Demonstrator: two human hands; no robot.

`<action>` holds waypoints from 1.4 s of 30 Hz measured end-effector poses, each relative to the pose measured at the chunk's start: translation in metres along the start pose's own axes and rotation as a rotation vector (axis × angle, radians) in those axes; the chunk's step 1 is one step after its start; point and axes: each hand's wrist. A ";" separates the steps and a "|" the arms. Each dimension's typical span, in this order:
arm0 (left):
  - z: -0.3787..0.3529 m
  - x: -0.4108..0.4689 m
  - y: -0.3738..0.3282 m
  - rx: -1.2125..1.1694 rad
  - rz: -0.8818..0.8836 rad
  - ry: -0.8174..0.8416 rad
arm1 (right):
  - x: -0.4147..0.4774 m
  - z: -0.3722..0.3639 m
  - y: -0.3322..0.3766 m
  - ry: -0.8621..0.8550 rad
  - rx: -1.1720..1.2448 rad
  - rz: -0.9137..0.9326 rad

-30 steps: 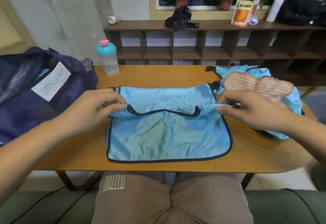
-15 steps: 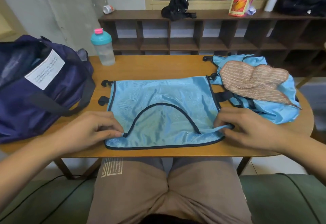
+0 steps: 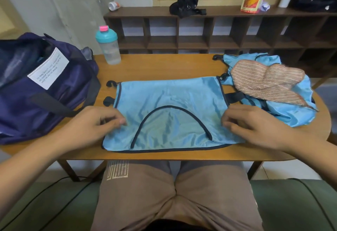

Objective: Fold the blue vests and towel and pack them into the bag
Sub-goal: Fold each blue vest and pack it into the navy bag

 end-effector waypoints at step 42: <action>-0.060 0.268 -0.029 0.453 0.249 0.060 | 0.077 -0.014 0.004 0.386 -0.388 -0.424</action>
Point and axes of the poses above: each hand's wrist, its own x-axis towards the middle knuckle, its own z-axis out of the back of the hand, y = z × x, and after that the axes turned 13 degrees about z, right-handed
